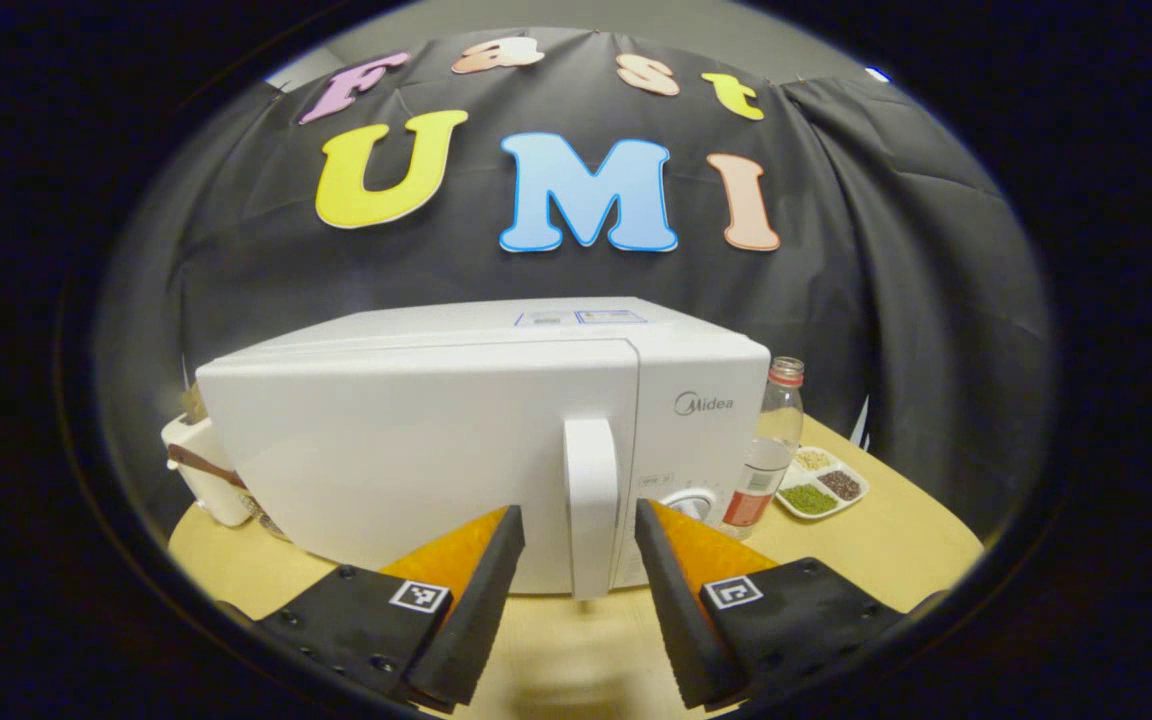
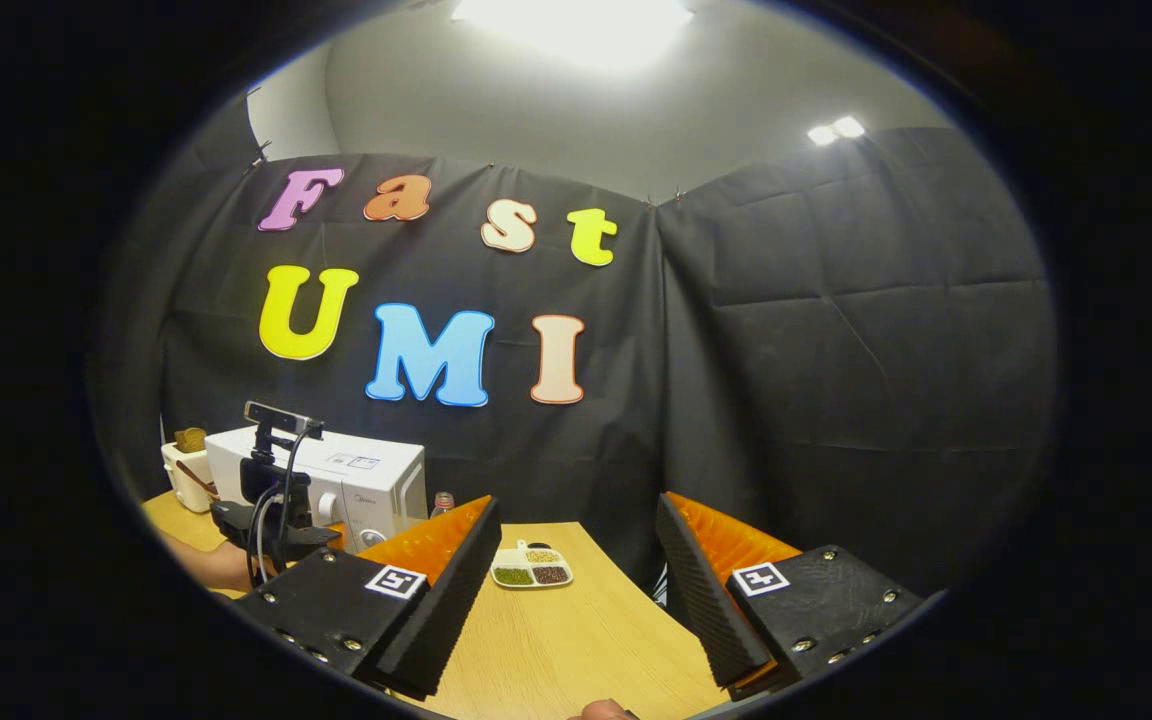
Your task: Open the microwave oven with the left hand, put the food in, and close the microwave oven.
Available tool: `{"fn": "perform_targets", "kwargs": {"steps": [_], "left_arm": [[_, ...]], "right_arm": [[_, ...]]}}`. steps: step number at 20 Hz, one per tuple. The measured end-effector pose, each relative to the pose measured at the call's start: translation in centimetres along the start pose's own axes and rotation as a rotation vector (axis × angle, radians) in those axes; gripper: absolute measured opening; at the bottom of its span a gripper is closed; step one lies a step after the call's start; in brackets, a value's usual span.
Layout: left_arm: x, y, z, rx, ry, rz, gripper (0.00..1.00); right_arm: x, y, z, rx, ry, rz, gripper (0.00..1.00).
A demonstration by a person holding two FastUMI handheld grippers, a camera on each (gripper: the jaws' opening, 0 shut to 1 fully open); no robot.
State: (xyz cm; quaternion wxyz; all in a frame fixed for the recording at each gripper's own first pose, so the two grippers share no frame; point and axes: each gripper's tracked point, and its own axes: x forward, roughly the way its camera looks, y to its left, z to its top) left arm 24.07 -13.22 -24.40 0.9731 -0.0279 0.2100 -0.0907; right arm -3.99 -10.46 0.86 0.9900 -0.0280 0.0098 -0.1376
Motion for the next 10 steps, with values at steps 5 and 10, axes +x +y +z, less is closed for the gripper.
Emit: {"fn": "perform_targets", "kwargs": {"steps": [5,10], "left_arm": [[0.80,-0.49,-0.13,0.030,0.001,0.009,0.40],[0.67,-0.46,-0.15,0.043,0.010,0.004,0.31]], "right_arm": [[0.26,-0.09,-0.06,-0.002,0.001,0.007,0.95],[0.54,0.33,-0.23,-0.008,0.005,0.031,0.95]]}}
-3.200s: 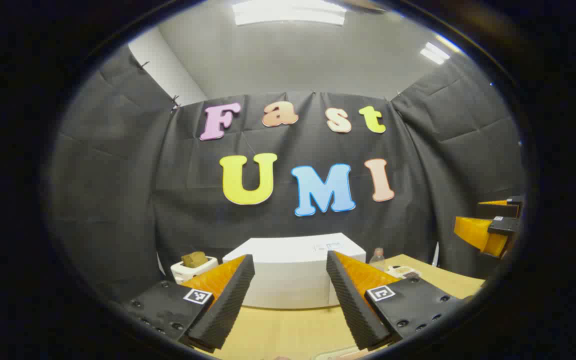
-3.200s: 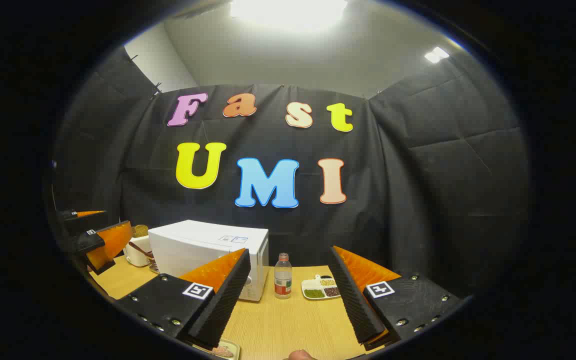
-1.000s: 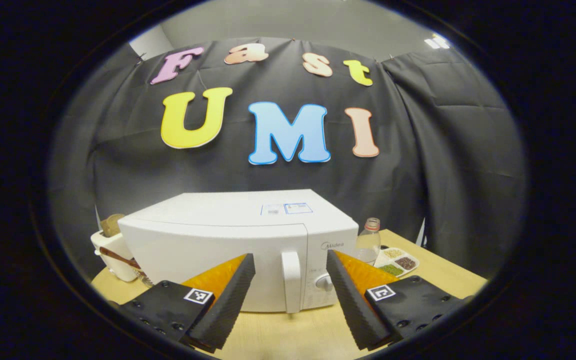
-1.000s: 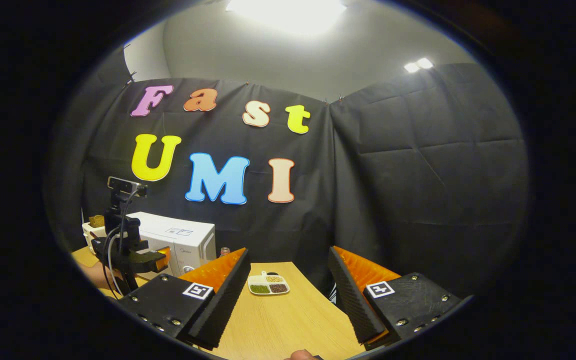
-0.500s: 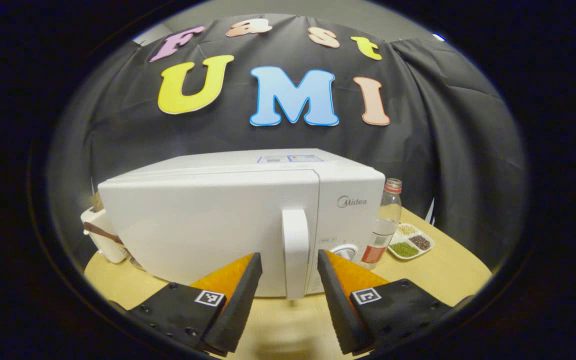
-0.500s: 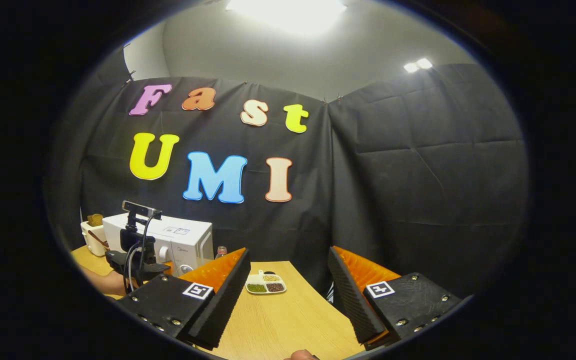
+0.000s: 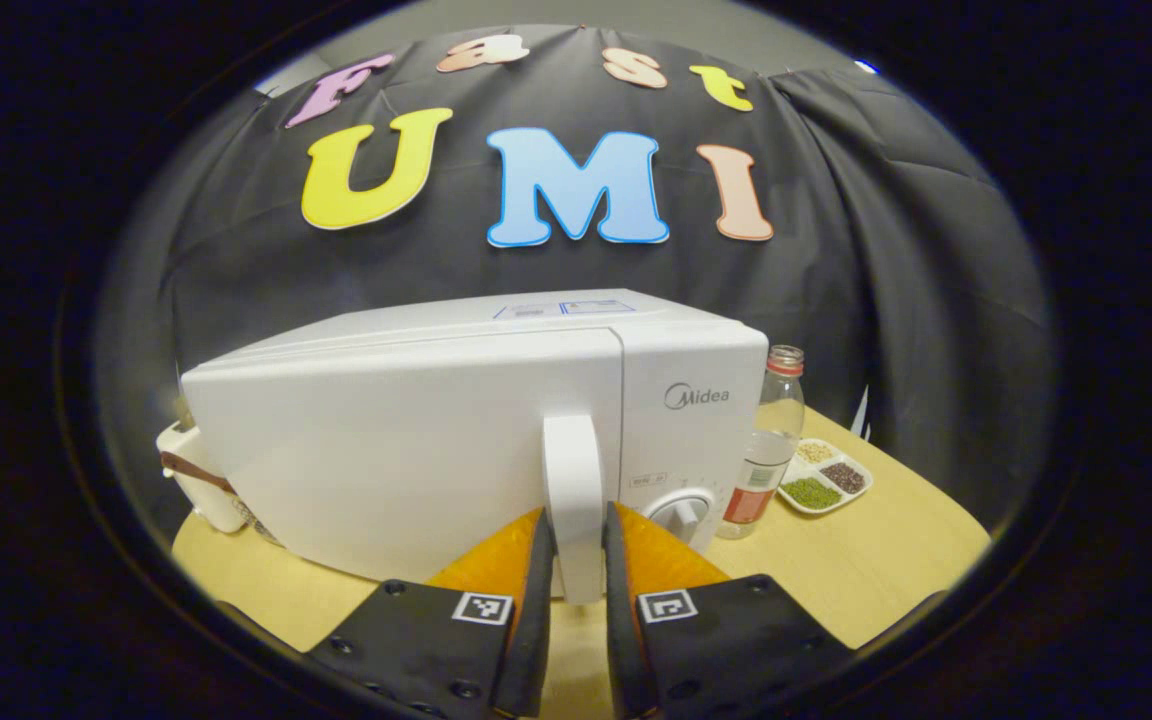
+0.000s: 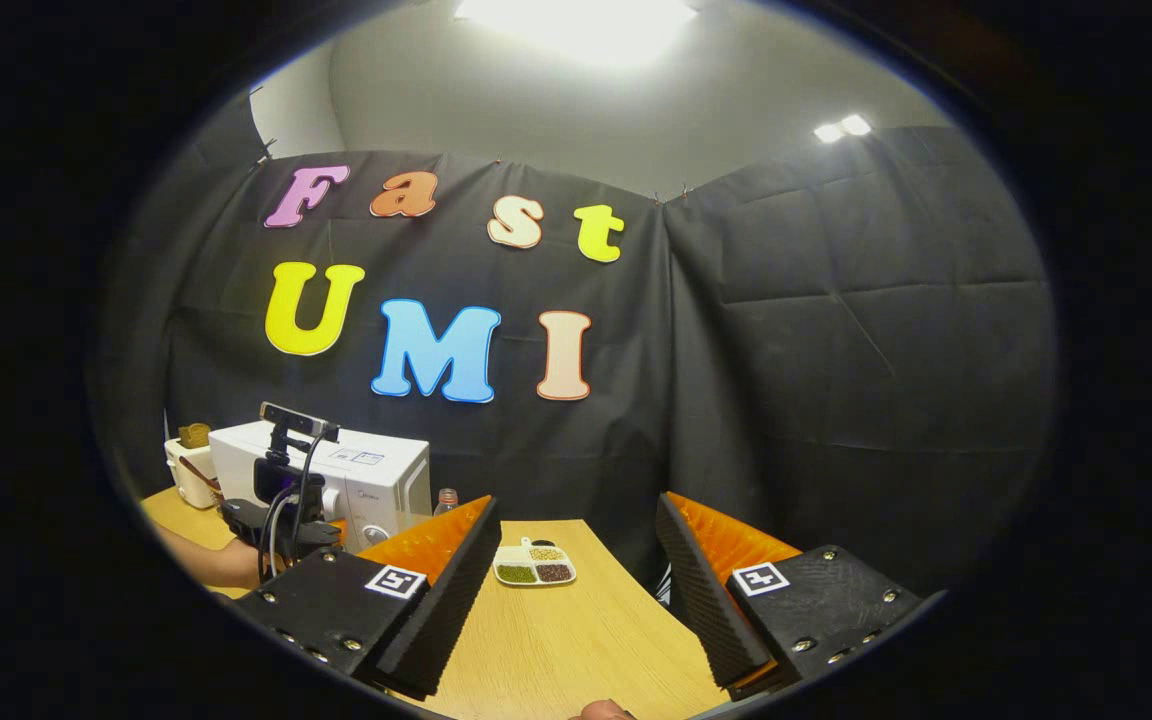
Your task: Open the microwave oven with the left hand, put the food in, and close the microwave oven.
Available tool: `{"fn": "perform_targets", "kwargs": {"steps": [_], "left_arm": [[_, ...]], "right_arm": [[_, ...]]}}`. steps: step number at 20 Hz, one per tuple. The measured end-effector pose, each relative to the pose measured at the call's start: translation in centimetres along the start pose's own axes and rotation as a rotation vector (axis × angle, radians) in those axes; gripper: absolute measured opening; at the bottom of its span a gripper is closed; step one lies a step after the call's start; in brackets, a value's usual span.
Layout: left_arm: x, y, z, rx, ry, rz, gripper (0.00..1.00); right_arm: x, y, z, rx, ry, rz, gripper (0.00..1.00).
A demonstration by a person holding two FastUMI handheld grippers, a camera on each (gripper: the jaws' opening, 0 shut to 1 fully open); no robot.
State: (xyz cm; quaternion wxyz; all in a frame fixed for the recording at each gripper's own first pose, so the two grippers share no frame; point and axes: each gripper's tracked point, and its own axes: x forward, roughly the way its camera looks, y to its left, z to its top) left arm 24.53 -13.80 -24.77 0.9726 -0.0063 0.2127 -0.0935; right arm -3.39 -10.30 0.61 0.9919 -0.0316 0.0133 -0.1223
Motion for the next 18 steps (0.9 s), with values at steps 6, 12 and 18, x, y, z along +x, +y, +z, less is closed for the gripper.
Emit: {"fn": "perform_targets", "kwargs": {"steps": [6,12,18], "left_arm": [[-0.1,0.0,0.1,-0.007,0.024,0.020,0.14],[-4.9,0.6,-1.5,-0.045,0.048,0.010,0.09],[-10.1,2.2,-3.3,-0.067,0.062,-0.001,0.12]], "right_arm": [[0.4,0.8,0.4,0.010,-0.017,0.048,0.95],[1.0,2.0,0.6,0.023,-0.037,0.107,0.95],[1.3,6.6,0.4,0.048,-0.038,0.241,0.95]]}}
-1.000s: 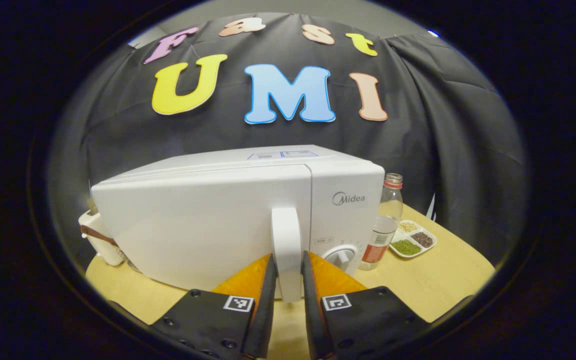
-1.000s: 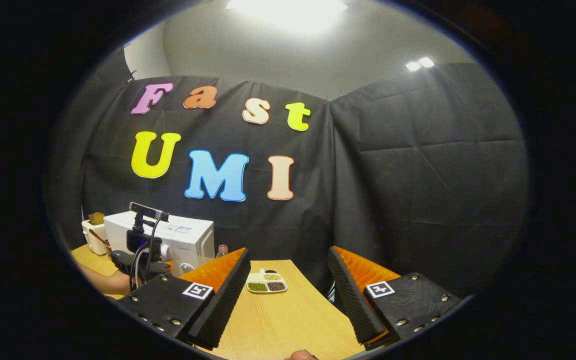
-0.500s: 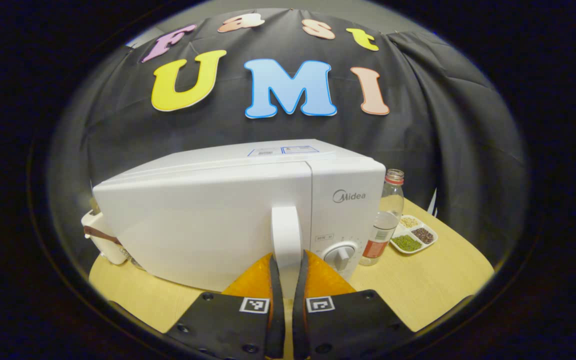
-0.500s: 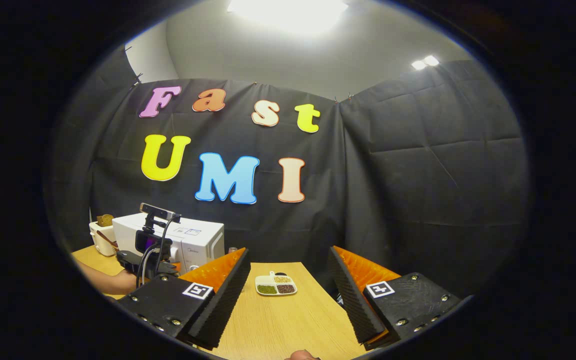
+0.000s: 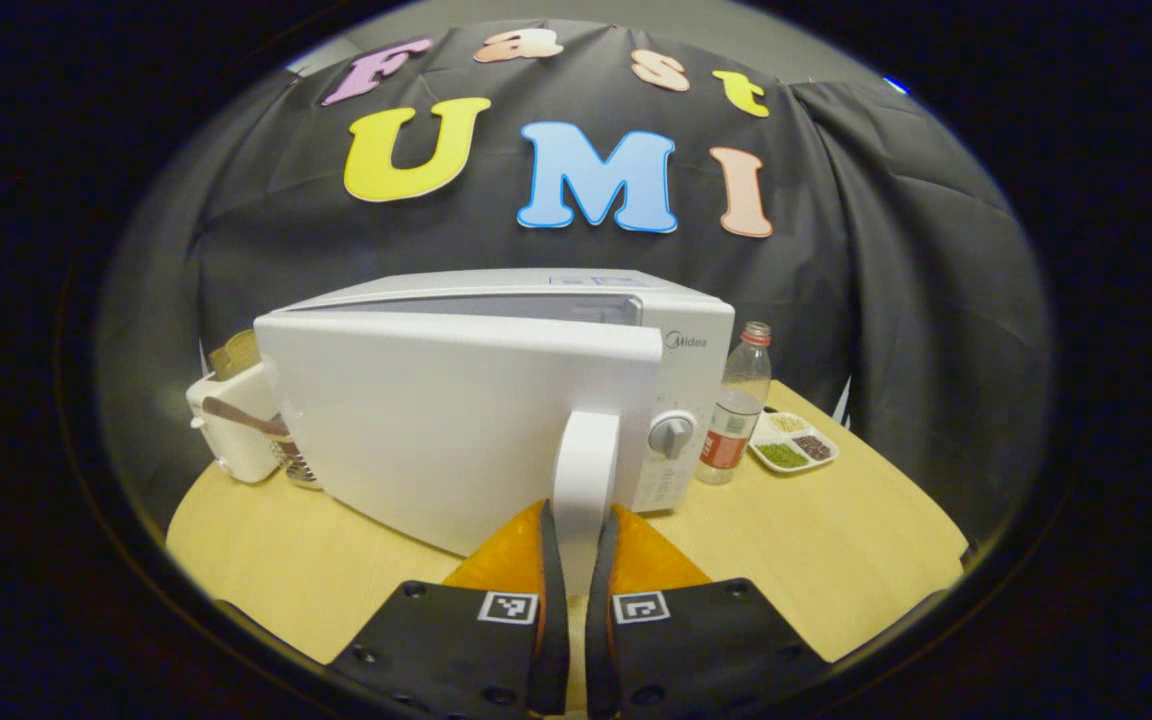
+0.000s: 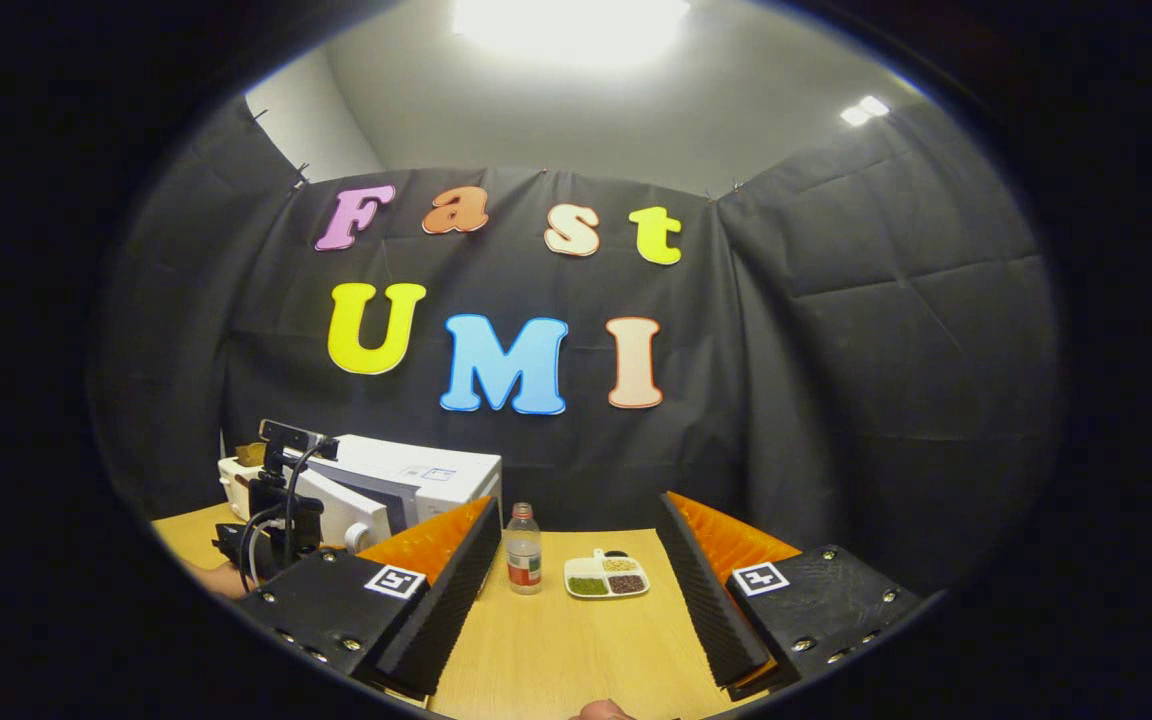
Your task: Open the microwave oven with the left hand, put the food in, and close the microwave oven.
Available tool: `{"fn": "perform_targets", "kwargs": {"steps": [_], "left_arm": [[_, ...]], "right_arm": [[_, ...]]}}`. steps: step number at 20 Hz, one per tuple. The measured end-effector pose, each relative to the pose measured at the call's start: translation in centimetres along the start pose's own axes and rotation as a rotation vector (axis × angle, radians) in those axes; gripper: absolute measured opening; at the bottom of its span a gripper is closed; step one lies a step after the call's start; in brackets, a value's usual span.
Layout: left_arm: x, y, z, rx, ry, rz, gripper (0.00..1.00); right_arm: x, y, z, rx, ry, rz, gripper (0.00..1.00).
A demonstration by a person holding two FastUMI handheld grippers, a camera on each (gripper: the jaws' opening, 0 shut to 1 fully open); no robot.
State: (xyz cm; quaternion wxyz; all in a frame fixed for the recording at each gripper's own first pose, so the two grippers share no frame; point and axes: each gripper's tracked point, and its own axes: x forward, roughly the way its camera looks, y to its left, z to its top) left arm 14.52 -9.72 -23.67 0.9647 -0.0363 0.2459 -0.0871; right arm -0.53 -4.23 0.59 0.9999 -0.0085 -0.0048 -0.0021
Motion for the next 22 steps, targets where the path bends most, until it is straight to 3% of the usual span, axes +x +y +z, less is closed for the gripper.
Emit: {"fn": "perform_targets", "kwargs": {"steps": [5,12,22], "left_arm": [[-3.5,1.7,-1.6,-0.013,0.020,0.025,0.24],[-9.7,6.0,-4.0,-0.055,0.033,0.069,0.27],[-16.7,13.7,-7.2,-0.177,0.032,0.200,0.29]], "right_arm": [[0.4,3.8,-0.5,-0.005,0.002,0.106,0.95],[0.8,9.7,-0.9,0.016,0.023,0.256,0.96],[-0.3,17.4,-1.1,0.010,0.028,0.415,0.96]]}}
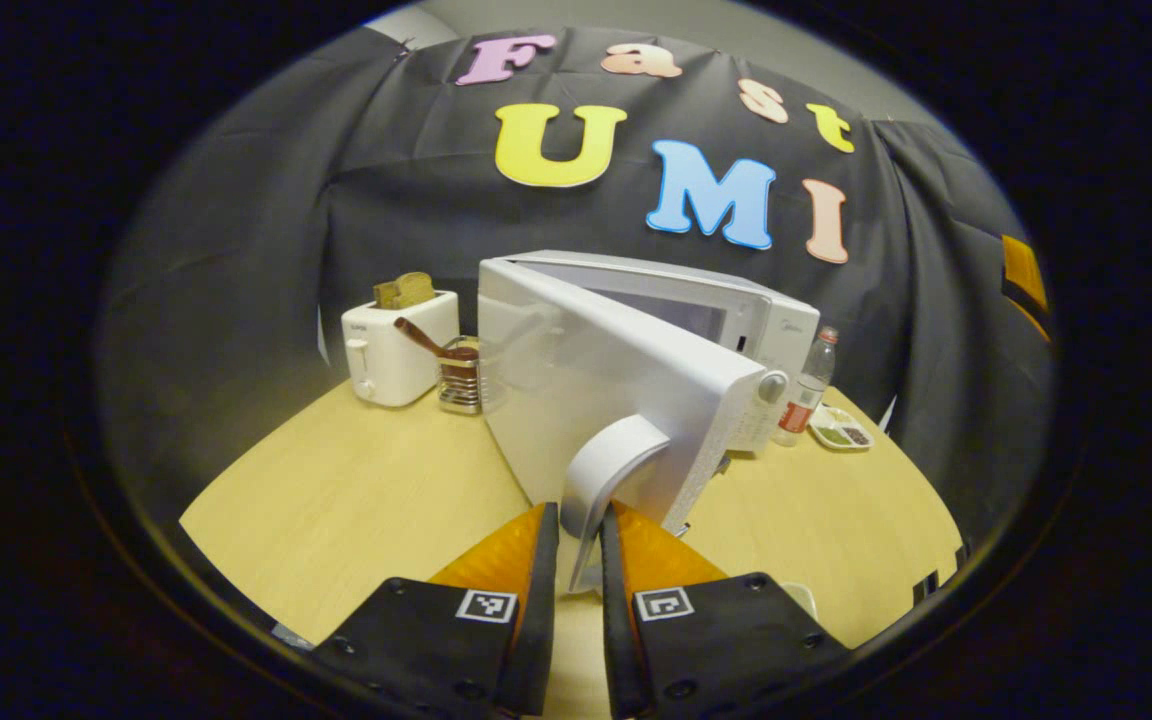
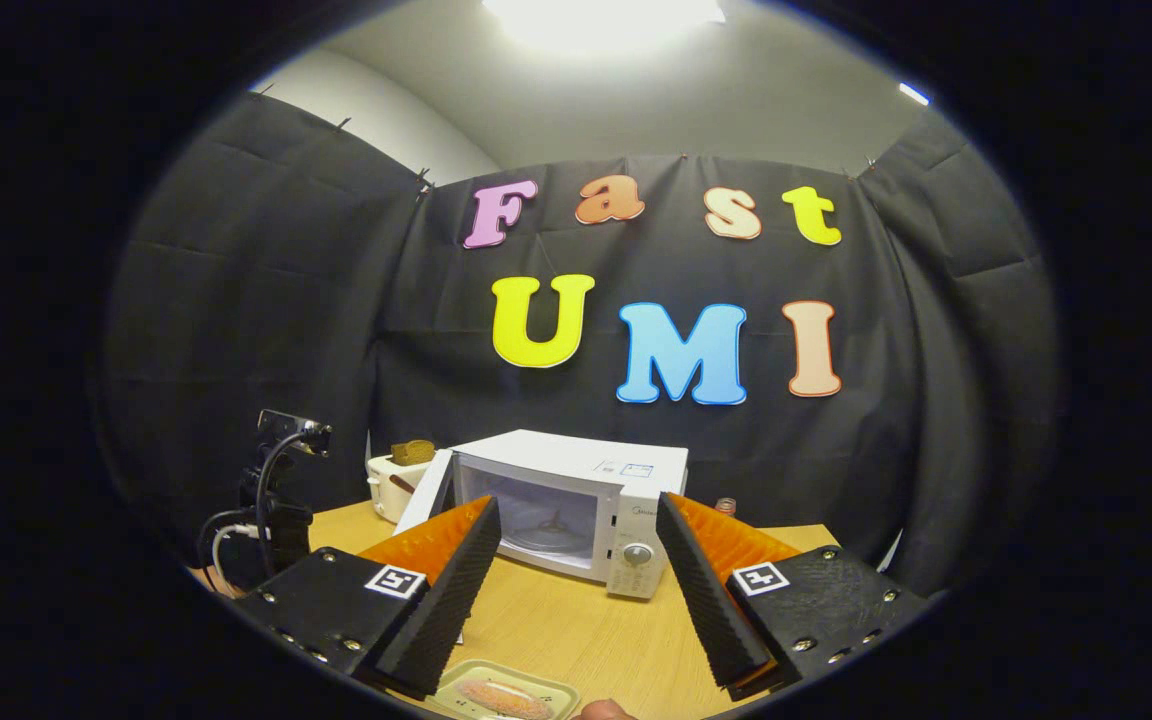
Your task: Open the microwave oven with the left hand, put the food in, and close the microwave oven.
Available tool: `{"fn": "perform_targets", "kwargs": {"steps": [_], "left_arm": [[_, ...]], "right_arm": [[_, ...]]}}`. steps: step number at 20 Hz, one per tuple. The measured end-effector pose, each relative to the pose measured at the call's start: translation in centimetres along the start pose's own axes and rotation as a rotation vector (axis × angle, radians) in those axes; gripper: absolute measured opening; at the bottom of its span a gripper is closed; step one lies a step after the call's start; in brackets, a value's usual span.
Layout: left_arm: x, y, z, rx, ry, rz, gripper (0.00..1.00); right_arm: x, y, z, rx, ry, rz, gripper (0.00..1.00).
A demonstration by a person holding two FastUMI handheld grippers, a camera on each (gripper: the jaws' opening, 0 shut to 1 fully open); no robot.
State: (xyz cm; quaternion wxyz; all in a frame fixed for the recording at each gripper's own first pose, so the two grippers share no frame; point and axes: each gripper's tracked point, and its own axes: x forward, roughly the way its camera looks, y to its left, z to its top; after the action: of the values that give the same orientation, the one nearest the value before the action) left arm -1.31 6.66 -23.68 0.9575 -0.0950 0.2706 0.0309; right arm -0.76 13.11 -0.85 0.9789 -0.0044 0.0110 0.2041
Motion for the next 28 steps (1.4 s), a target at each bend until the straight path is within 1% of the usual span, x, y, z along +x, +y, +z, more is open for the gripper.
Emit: {"fn": "perform_targets", "kwargs": {"steps": [2,4,6,10,12,14,15,16,17,19,21,22,23,26,28], "left_arm": [[-0.6,1.8,-0.1,-0.017,0.001,0.025,0.29],[-1.2,3.7,0.0,-0.002,-0.011,0.050,0.30],[-1.6,5.7,0.2,0.016,-0.017,0.072,0.29],[-2.1,9.2,0.5,0.016,-0.028,0.087,0.29],[-2.5,10.6,0.6,0.008,-0.032,0.079,0.29],[-2.6,11.8,0.5,0.000,-0.036,0.072,0.34],[-2.6,12.4,0.6,-0.003,-0.037,0.069,0.36],[-2.6,13.0,0.5,-0.005,-0.037,0.067,0.47],[-2.6,13.4,0.5,-0.002,-0.040,0.065,0.48],[-3.1,14.5,0.5,0.027,-0.051,0.087,0.54],[-3.4,15.1,0.5,0.018,-0.052,0.108,0.58],[-3.7,15.2,0.5,0.011,-0.052,0.117,0.63],[-3.7,15.1,0.4,0.015,-0.053,0.128,0.72],[-4.9,14.9,0.8,0.040,-0.075,0.181,0.73],[-6.2,14.6,1.3,0.029,-0.099,0.207,0.73]], "right_arm": [[0.1,1.1,-0.3,0.010,0.004,0.012,0.96],[0.3,2.2,-0.5,0.015,0.014,0.022,0.96],[0.4,3.2,-0.7,0.011,0.021,0.029,0.96],[1.0,5.7,-1.0,-0.007,0.035,0.058,0.96],[1.4,6.8,-1.0,-0.021,0.039,0.068,0.96],[1.8,7.9,-1.1,-0.039,0.046,0.080,0.96],[2.0,8.6,-1.3,-0.051,0.054,0.100,0.96],[2.4,9.4,-1.7,-0.066,0.072,0.133,0.96],[2.5,9.8,-2.2,-0.085,0.088,0.159,0.96],[2.7,9.7,-3.2,-0.144,0.131,0.194,0.96],[2.9,9.4,-5.0,-0.188,0.186,0.231,0.96],[3.2,9.2,-5.9,-0.202,0.213,0.252,0.96],[3.3,9.0,-7.0,-0.215,0.247,0.275,0.96],[3.6,8.2,-10.4,-0.232,0.357,0.347,0.96],[3.7,7.9,-12.6,-0.240,0.427,0.397,0.96]]}}
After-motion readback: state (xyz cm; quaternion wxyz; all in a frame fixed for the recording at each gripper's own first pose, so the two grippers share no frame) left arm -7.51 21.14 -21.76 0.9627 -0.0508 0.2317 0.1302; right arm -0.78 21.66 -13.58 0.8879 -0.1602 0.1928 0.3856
